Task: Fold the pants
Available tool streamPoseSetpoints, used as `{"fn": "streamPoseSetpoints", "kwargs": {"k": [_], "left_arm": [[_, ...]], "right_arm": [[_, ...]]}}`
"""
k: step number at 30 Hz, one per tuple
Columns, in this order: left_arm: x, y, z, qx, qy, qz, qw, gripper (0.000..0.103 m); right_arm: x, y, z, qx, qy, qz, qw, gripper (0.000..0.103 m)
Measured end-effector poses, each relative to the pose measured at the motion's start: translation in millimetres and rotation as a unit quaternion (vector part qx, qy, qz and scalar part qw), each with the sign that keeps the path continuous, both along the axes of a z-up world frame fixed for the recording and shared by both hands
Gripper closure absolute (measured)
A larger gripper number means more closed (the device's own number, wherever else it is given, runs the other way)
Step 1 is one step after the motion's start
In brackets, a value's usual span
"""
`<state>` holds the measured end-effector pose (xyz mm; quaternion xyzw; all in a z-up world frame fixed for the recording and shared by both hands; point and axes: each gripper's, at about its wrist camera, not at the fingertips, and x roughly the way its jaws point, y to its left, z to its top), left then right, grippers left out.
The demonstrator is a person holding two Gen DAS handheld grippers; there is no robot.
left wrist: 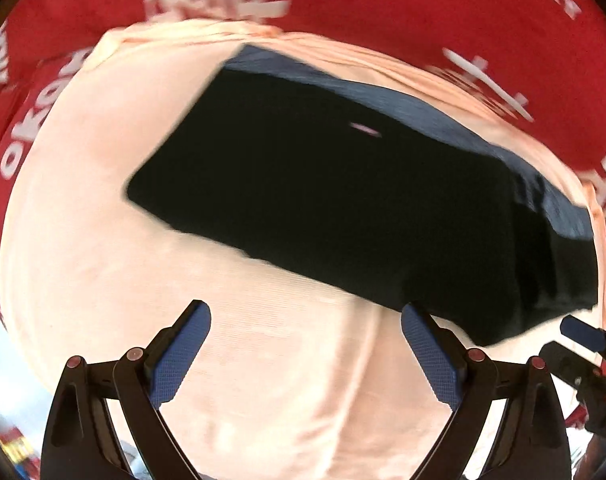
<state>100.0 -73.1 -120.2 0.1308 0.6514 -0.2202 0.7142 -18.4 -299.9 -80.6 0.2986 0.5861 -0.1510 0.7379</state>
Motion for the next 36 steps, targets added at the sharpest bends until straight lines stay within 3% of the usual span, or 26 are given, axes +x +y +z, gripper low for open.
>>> {"fn": "streamPoseSetpoints", "kwargs": {"k": [4, 10, 17, 24, 32, 36], "left_arm": [[25.3, 27.4, -11.3, -0.012, 0.007, 0.049, 0.9987, 0.006], [50.3, 58.7, -23.9, -0.07, 0.024, 0.132, 0.9885, 0.006], [57.8, 62.8, -41.9, -0.156, 0.063, 0.165, 0.9718, 0.006], [67.2, 55.9, -50.0, -0.231, 0.098, 0.18, 0.9511, 0.006], [71.5, 51.6, -49.2, -0.24, 0.089, 0.194, 0.9469, 0.006], [70.7, 39.9, -30.4, -0.238, 0.064, 0.175, 0.9532, 0.006]], "right_arm": [[36.0, 27.8, 3.2, -0.013, -0.003, 0.044, 0.999, 0.02], [77.7, 42.8, -16.7, -0.029, 0.017, 0.089, 0.995, 0.02], [80.8, 33.2, -52.3, -0.005, 0.039, 0.079, 0.996, 0.02], [77.2, 32.6, -53.4, -0.005, 0.029, 0.084, 0.996, 0.02], [80.8, 40.4, -55.0, -0.01, 0.026, 0.082, 0.996, 0.016], [84.0, 43.3, -56.5, -0.009, 0.026, 0.086, 0.996, 0.016]]}}
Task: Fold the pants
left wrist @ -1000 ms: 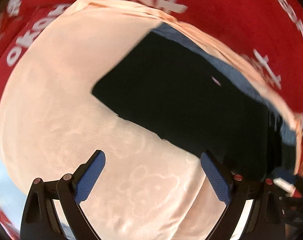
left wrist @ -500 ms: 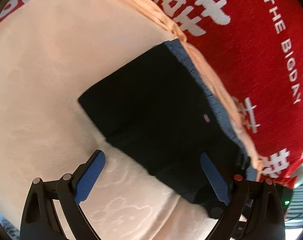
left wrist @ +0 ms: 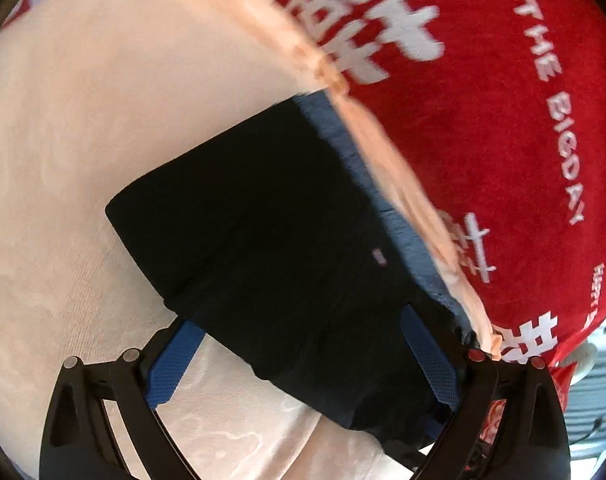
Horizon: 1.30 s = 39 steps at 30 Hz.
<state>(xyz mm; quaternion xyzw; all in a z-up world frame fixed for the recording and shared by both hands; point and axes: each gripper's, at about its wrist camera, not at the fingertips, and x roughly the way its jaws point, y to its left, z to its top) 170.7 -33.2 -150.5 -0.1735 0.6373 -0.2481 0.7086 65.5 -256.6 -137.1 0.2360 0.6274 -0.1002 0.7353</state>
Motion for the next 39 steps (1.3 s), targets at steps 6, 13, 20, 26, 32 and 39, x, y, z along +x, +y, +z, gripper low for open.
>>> {"fn": "streamPoseSetpoints", "kwargs": {"k": [6, 13, 20, 26, 32, 39], "left_arm": [[11.9, -8.6, -20.2, 0.024, 0.01, 0.005, 0.9996, 0.006], [10.9, -22.2, -9.5, 0.121, -0.039, -0.017, 0.9917, 0.063], [-35.6, -71.3, 31.2, 0.231, -0.243, -0.165, 0.9276, 0.066], [-66.4, -92.8, 32.9, 0.283, -0.333, -0.245, 0.8656, 0.066], [-68.0, -94.9, 32.4, 0.295, -0.349, -0.259, 0.8508, 0.066], [-75.1, -92.2, 33.4, 0.294, -0.361, -0.26, 0.8459, 0.066]], "right_arm": [[-0.9, 0.8, -1.2, 0.0, -0.004, -0.001, 1.0, 0.016], [1.0, 2.3, 1.6, 0.004, 0.001, 0.007, 1.0, 0.015], [7.6, -30.7, 42.4, 0.02, -0.027, -0.016, 0.999, 0.015], [53.3, -60.9, 83.9, 0.065, -0.062, -0.022, 0.996, 0.015], [157.1, -27.8, 107.6, 0.129, -0.06, 0.075, 0.987, 0.015], [238.7, 52.4, 79.5, 0.135, 0.023, 0.195, 0.971, 0.015]]}}
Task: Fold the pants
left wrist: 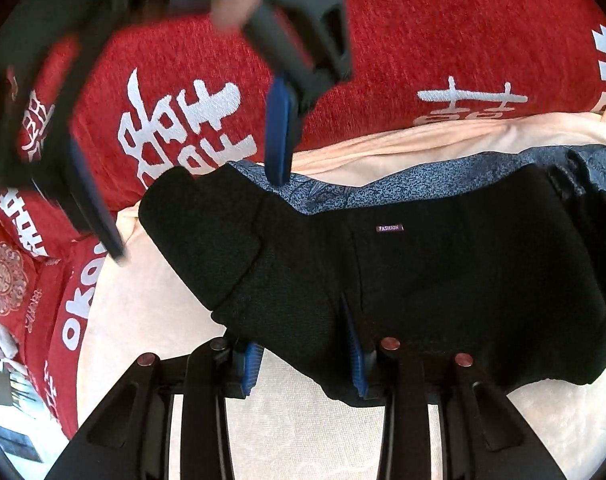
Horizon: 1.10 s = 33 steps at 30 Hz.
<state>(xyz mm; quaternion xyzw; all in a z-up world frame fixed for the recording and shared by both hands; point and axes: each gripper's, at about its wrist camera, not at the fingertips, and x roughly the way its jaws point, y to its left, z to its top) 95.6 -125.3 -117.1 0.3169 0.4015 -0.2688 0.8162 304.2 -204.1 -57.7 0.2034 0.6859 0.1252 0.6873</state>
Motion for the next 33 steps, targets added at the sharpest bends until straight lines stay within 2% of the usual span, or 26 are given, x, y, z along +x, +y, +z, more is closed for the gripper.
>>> {"fn": "streamPoseSetpoints", "kwargs": {"k": [3, 6, 7, 8, 9, 11, 15, 21, 27, 33], "left_arm": [[-1.1, 0.3, -0.3, -0.002, -0.004, -0.001, 1.0, 0.066], [-2.8, -1.0, -1.6, 0.002, 0.002, -0.005, 1.0, 0.066], [-7.1, -1.9, 1.5, -0.002, -0.005, -0.013, 0.9999, 0.066], [-11.4, -3.4, 4.7, -0.003, -0.013, -0.021, 0.9997, 0.066], [-15.0, -6.1, 8.2, -0.002, -0.02, -0.03, 0.9993, 0.066], [-19.8, -10.1, 20.9, -0.009, -0.024, -0.042, 0.9988, 0.066], [-29.1, -16.4, 56.3, -0.044, -0.02, -0.065, 0.9967, 0.066], [-55.8, -43.3, 113.2, -0.101, 0.015, -0.101, 0.9896, 0.066], [-109.0, -101.2, 147.1, -0.133, 0.064, -0.144, 0.9784, 0.066], [-185.1, -173.7, 139.5, -0.115, 0.078, -0.22, 0.9655, 0.066]], "right_arm": [[19.7, 23.7, -19.8, -0.026, 0.037, 0.037, 0.998, 0.015], [26.6, 30.0, -46.9, -0.044, 0.086, 0.049, 0.994, 0.017], [26.2, 28.6, -55.3, -0.045, 0.101, 0.046, 0.993, 0.037], [23.7, 24.5, -61.6, -0.039, 0.109, 0.036, 0.993, 0.07], [21.2, 20.0, -62.9, -0.033, 0.108, 0.027, 0.993, 0.083], [11.2, 5.2, -57.0, -0.008, 0.09, -0.008, 0.996, 0.085], [-16.5, -14.7, -30.3, 0.025, 0.037, -0.037, 0.998, 0.086], [-64.7, -63.4, 22.5, 0.089, -0.048, -0.097, 0.99, 0.086], [-155.7, -123.6, 61.9, 0.141, -0.135, -0.174, 0.965, 0.085], [-266.2, -189.7, 69.6, 0.164, -0.187, -0.259, 0.933, 0.086]]}}
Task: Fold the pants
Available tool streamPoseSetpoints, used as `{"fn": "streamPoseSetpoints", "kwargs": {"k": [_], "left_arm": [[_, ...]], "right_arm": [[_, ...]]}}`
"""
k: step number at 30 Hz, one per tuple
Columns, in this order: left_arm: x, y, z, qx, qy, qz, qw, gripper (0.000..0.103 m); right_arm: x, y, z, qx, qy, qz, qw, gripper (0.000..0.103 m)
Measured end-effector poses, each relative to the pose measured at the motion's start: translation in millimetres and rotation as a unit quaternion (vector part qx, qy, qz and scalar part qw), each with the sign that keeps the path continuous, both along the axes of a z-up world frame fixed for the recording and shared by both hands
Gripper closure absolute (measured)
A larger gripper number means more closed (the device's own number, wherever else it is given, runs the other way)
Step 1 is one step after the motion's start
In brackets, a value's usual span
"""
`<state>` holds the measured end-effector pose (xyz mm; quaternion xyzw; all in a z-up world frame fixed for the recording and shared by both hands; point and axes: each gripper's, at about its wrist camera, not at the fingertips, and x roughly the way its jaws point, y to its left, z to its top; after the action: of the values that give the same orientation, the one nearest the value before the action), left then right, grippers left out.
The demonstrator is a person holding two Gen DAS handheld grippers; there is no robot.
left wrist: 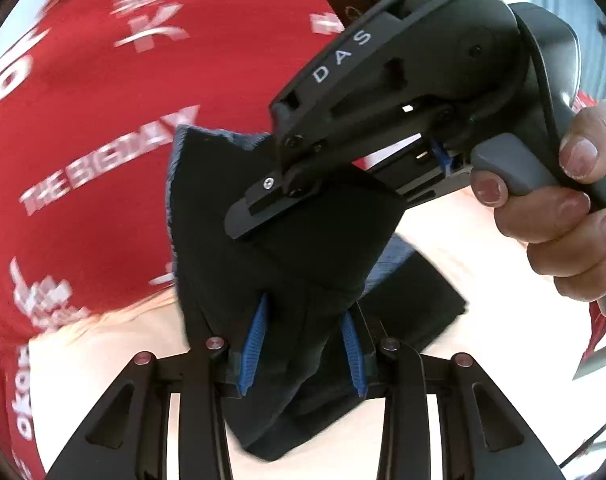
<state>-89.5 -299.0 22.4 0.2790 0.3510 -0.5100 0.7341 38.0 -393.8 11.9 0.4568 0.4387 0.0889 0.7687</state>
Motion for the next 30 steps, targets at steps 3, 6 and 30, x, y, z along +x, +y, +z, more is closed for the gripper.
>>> {"fn": "streamPoseSetpoints", "kwargs": {"k": [3, 6, 30], "left_arm": [[-32.5, -30.5, -21.3, 0.02, 0.006, -0.032, 0.9993, 0.066], [-59.6, -55.1, -54.5, 0.053, 0.016, -0.057, 0.9969, 0.066], [-13.7, -26.3, -76.6, 0.115, 0.047, 0.009, 0.9923, 0.031]], "right_arm": [[-60.5, -43.7, -15.7, 0.016, -0.012, -0.05, 0.999, 0.086], [-102.4, -66.9, -40.9, 0.026, -0.008, -0.086, 0.996, 0.086], [-191.3, -100.2, -135.3, -0.066, 0.148, -0.181, 0.97, 0.072]]}}
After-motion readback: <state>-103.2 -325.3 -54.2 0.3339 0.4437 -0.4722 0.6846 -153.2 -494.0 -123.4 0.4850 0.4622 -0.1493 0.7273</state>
